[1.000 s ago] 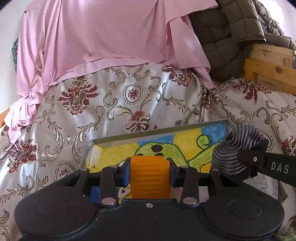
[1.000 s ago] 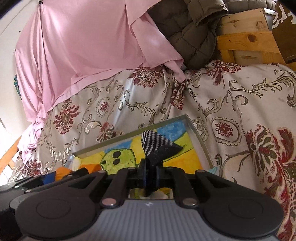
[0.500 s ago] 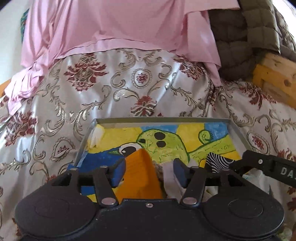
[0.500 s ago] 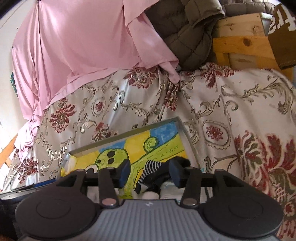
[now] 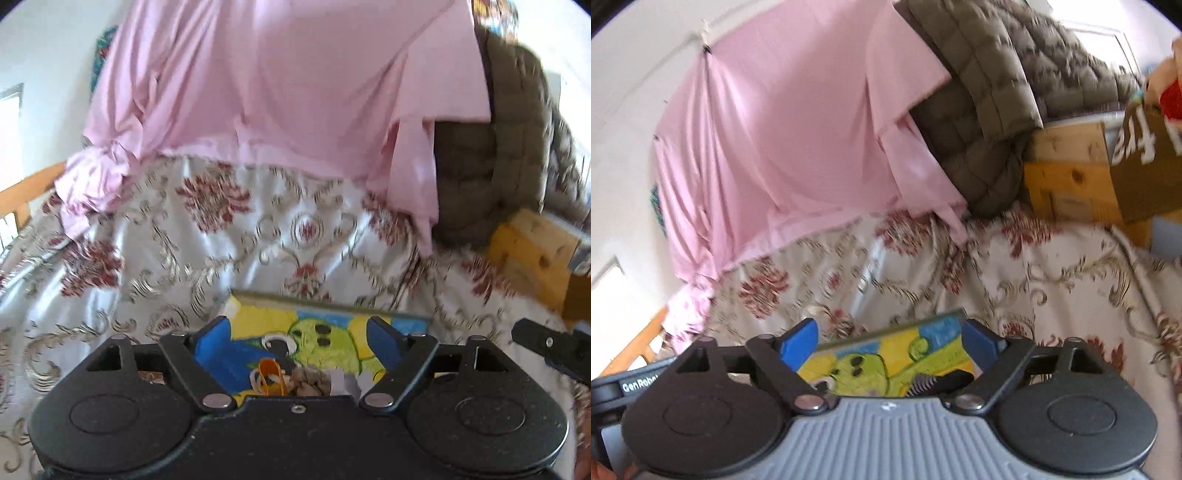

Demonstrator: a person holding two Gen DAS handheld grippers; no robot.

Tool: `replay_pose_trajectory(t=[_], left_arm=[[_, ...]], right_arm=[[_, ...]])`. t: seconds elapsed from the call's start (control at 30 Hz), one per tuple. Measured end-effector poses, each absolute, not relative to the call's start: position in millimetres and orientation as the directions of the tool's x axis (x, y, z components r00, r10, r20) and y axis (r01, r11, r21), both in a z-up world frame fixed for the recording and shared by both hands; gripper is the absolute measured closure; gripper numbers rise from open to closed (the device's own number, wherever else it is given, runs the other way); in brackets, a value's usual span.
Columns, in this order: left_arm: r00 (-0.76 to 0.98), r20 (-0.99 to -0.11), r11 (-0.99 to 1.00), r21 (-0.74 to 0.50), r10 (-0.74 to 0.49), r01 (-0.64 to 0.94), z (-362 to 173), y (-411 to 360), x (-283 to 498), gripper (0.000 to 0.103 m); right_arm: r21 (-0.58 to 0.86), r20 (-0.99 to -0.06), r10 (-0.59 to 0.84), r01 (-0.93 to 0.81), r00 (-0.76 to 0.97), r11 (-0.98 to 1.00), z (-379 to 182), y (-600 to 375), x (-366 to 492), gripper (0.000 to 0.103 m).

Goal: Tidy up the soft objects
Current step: 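Move both open grippers back over the pile of items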

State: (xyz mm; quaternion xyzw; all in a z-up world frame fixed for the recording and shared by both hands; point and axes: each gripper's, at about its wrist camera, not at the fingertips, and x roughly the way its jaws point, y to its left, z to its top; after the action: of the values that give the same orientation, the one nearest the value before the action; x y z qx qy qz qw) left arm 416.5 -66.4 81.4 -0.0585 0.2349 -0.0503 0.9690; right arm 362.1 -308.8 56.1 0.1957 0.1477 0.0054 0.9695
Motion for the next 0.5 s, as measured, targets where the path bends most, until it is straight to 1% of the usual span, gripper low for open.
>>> replay_pose_trajectory(t=[0.07,0.17,0.23,0.4,0.47,0.5], left_arm=[[0.897,-0.423,0.986,-0.152,-0.129,0.07,94,-60,400,0.017],[0.917,-0.374,0.981,-0.18,-0.14,0.077,112,-50,367,0.014],[0.927,-0.347,0.979,-0.188,-0.141,0.078,120,-45,344,0.008],[0.946,-0.293,0.979,-0.183,-0.142,0.09,128,-35,288,0.007],[0.951,-0.277,0.979,-0.183,-0.14,0.091,126,-31,263,0.005],[0.952,-0.272,0.979,-0.182,-0.139,0.091,125,-29,254,0.003]], right_arm=[[0.37,-0.253,0.071,0.028,0.965,0.929,67,-304,344,0.009],[0.36,-0.187,0.077,-0.004,0.979,0.933,77,-297,314,0.003],[0.349,-0.146,0.086,-0.03,0.986,0.937,82,-291,293,0.0],[0.291,-0.088,0.092,-0.062,0.992,0.955,86,-277,244,0.0],[0.278,-0.067,0.096,-0.074,0.993,0.958,84,-271,223,0.0],[0.272,-0.062,0.097,-0.077,0.993,0.959,82,-269,214,0.0]])
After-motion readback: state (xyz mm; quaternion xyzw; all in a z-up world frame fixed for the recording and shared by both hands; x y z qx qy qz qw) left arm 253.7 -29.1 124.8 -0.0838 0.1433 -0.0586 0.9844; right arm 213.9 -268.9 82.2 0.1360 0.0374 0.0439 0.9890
